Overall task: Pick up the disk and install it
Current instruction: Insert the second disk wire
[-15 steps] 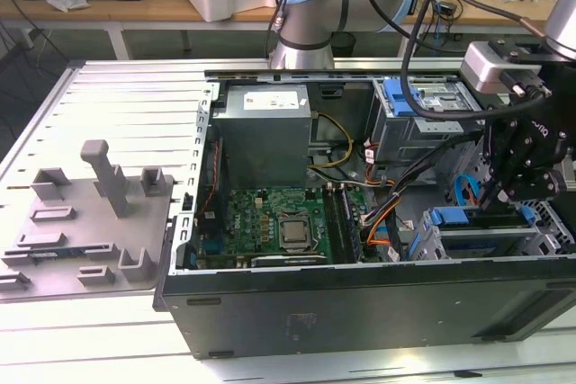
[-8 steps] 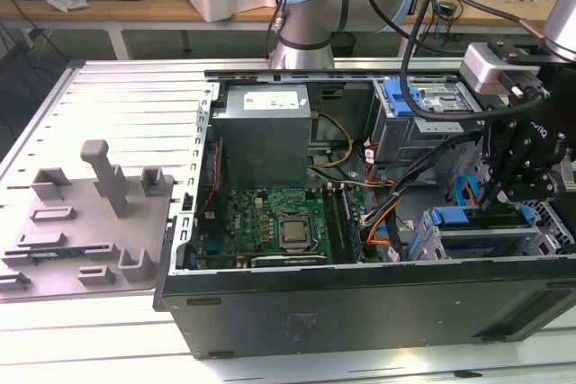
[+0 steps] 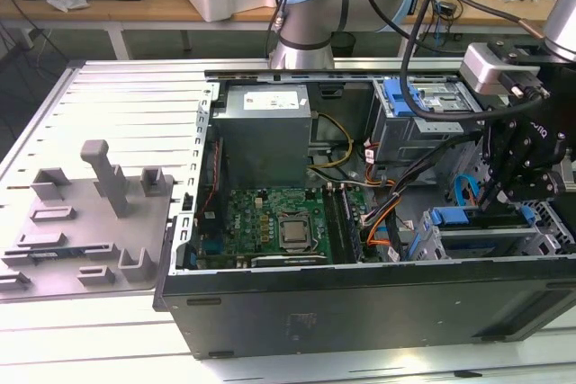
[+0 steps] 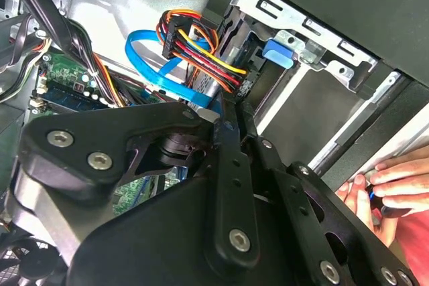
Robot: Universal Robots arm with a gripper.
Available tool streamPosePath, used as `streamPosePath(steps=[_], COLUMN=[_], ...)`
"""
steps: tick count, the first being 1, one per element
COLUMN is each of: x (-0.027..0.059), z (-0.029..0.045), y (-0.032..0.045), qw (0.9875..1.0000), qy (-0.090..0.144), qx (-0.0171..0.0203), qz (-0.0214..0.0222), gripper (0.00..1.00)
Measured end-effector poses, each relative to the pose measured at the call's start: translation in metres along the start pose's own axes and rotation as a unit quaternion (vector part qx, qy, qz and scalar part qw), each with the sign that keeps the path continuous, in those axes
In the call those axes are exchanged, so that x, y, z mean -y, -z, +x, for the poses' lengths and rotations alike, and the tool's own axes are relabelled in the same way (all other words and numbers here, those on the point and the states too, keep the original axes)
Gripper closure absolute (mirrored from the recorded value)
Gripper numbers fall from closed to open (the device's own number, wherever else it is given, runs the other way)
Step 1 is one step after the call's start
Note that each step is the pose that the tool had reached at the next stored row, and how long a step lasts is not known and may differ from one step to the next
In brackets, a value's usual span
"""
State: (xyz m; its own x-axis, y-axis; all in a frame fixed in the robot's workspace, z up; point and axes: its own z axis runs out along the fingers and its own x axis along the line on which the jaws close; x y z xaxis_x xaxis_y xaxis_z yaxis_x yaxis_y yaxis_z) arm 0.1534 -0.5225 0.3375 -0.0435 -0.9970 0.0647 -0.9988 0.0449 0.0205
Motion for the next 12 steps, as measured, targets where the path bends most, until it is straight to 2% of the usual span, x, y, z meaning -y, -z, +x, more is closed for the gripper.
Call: streamPosePath(steps=[6,7,8,9,10,12], x=[0.0000,0.0000,0.0001,0.0001,0.0001,0.0000], z=[0.0000,-0.0001,-0.0001,-0.0002,-0.0001,-0.0001], y=[-0.0002,-0.0003,-0.0005,-0.0008,-0.0007,-0.0004], qw=[1.0000,1.0000,1.0000,1.0000,1.0000,1.0000], qy=[0.000,0.000,0.000,0.000,0.000,0.000], qx=[0.0001,0.0002,0.0005,0.0008,0.0005,0.0002], qz=[0.0000,0.0000,0.0000,0.0000,0.0000,0.0000], gripper=[0.84,0.83,0.77,0.77,0.70,0.70])
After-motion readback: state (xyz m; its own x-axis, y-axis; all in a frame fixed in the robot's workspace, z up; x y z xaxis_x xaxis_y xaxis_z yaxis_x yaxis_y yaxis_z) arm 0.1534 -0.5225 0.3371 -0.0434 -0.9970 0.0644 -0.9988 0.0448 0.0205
